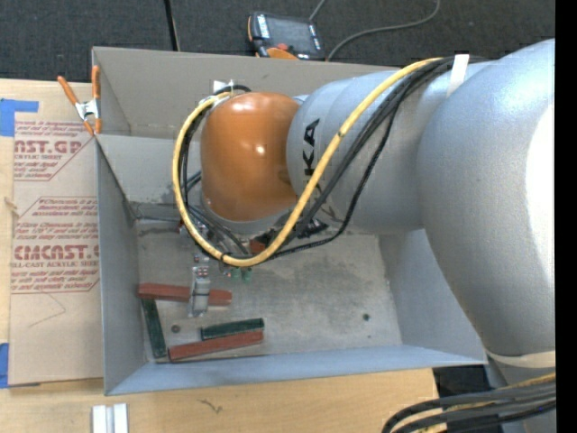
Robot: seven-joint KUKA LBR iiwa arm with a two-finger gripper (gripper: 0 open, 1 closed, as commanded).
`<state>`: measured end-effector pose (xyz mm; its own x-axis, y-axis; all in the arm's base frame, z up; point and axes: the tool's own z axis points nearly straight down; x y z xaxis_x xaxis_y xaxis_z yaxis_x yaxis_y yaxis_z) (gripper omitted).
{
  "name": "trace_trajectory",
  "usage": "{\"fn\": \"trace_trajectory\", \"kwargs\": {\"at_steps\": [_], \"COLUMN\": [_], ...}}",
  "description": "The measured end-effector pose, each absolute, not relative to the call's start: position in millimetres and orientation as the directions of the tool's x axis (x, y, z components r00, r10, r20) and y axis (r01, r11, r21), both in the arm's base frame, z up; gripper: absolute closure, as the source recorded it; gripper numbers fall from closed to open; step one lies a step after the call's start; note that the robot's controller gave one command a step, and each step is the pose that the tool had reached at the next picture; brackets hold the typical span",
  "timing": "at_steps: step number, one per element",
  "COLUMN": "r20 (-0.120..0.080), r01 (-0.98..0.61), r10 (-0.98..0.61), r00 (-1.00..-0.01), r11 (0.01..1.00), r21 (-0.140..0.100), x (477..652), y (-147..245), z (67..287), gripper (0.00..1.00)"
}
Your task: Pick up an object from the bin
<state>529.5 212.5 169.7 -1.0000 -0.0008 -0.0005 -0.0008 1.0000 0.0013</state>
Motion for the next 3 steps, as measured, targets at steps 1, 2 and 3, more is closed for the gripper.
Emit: {"fn": "trace_trajectory", "kwargs": {"at_steps": [1,2,3], "r20": [0.002,-0.002,-0.012], "r01": [-0.214,-0.214,-0.228], "r10": [-0.214,-0.214,-0.228], "r00": [-0.977,-0.977,-0.974], "r11": [0.977,0.977,0.974], "r21": [0.000,0.002,0.002], "x": [578.8,579.9,579.5], "y": [219.6,220.7,237.7], "z": [66.4,69.9,249.9], "gripper": [0.00,1.00,1.00]}}
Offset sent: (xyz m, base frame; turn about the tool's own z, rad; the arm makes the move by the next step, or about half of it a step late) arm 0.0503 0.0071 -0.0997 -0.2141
